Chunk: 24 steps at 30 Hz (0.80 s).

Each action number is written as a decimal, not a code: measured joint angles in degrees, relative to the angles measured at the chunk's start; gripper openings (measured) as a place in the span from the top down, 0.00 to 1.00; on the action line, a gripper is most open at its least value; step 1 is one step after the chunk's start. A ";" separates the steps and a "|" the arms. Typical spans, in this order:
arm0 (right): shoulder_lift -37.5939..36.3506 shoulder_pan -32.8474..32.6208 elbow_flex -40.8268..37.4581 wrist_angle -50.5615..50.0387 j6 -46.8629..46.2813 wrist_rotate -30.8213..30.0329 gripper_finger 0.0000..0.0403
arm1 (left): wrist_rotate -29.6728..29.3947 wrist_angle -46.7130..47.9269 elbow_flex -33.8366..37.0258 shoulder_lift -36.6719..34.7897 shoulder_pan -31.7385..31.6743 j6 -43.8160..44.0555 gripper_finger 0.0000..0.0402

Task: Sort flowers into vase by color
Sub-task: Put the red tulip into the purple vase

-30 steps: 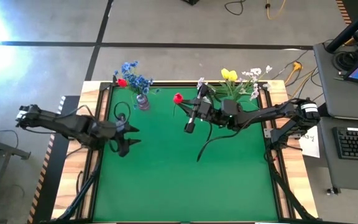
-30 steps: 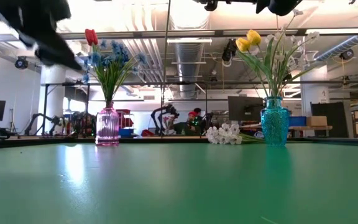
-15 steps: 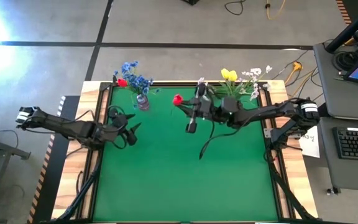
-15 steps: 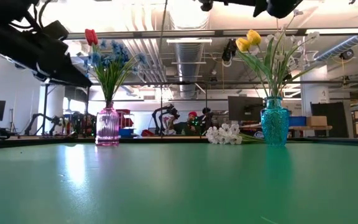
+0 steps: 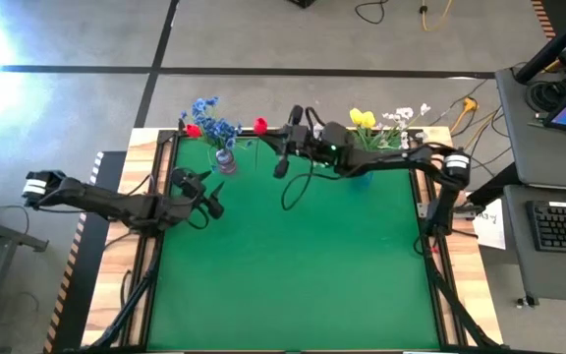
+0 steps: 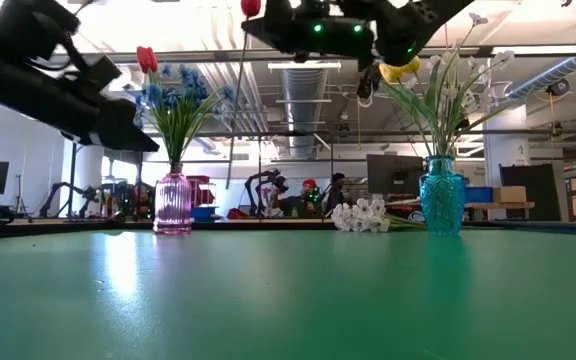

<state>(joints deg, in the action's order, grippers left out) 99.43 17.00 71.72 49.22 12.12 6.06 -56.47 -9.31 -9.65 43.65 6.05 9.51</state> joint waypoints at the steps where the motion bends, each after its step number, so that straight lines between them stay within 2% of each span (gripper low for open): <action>1: 0.83 0.54 1.11 -0.12 0.00 0.01 0.97 | 2.15 -1.10 0.00 0.85 -1.75 0.09 0.43; 5: 1.80 2.27 2.97 -2.83 0.42 1.92 0.97 | 12.55 -6.19 0.14 3.63 -9.15 -0.65 0.43; 8: 1.50 2.67 2.75 -3.73 -0.64 4.76 0.97 | 15.26 -14.01 1.93 5.52 -12.19 -4.30 0.43; 14: 1.08 2.44 2.74 -3.60 -1.68 5.07 0.97 | 14.89 -32.99 9.13 6.61 -12.56 -11.21 0.43; 24: 1.08 2.42 2.74 -3.53 -1.66 4.90 0.97 | 13.58 -35.08 9.05 4.84 -14.40 -16.38 0.43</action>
<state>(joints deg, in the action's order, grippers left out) 100.51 19.42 74.46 45.69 10.46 10.96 -42.89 -44.39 -0.60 48.49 -8.35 -6.87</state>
